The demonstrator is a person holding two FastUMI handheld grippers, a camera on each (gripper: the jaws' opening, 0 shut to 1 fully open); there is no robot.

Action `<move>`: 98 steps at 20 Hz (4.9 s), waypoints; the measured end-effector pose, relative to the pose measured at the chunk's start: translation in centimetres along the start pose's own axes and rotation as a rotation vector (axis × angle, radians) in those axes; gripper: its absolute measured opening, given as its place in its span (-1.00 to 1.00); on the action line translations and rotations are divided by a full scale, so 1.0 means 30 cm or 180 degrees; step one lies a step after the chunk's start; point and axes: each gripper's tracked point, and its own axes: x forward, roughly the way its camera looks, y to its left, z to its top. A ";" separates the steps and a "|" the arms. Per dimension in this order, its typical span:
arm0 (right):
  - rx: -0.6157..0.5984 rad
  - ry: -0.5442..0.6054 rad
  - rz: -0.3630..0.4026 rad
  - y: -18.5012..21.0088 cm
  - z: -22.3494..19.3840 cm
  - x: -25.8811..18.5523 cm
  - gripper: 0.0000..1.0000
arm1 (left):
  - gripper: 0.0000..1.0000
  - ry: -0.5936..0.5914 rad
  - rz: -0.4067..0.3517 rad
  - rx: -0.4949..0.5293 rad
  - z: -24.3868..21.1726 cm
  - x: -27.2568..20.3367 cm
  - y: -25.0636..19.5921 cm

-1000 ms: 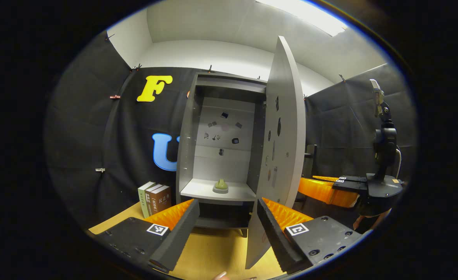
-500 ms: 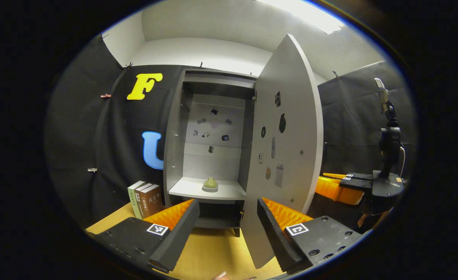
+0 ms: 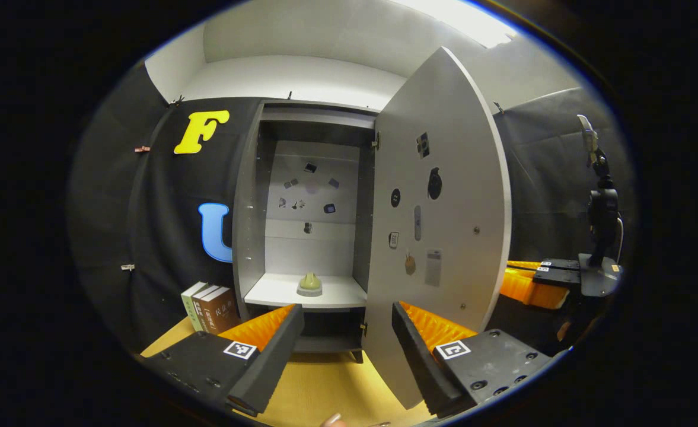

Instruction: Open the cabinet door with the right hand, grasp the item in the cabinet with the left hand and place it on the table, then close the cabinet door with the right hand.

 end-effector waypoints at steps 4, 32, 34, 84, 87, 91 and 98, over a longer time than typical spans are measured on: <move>-0.0089 0.0053 -0.0271 -0.014 -0.012 -0.058 -0.86 | 0.88 -0.0007 -0.0157 0.0115 0.019 0.054 0.081; -0.0653 0.0344 -0.2231 -0.848 -0.141 -0.147 0.95 | 0.81 0.0837 -0.0255 0.0656 -0.211 1.267 0.410; -0.0529 0.0369 -0.2234 -0.879 -0.165 -0.131 0.95 | 0.80 0.0951 -0.0221 0.0597 -0.245 1.317 0.425; -0.0416 0.0160 -0.1278 -0.507 -0.100 -0.167 0.95 | -0.51 0.1447 0.0035 -0.0060 -0.286 0.550 0.272; -0.0402 0.0113 -0.1263 -0.452 -0.068 -0.250 0.95 | -0.52 0.1509 -0.0040 -0.0162 -0.347 0.433 0.242; -0.0414 0.0074 -0.1245 -0.392 -0.041 -0.336 0.94 | -0.51 0.1590 -0.0024 -0.0130 -0.438 0.305 0.233; -0.0370 -0.0014 -0.1298 -0.359 -0.014 -0.392 0.94 | -0.52 0.1775 -0.0081 -0.0319 -0.656 0.187 0.187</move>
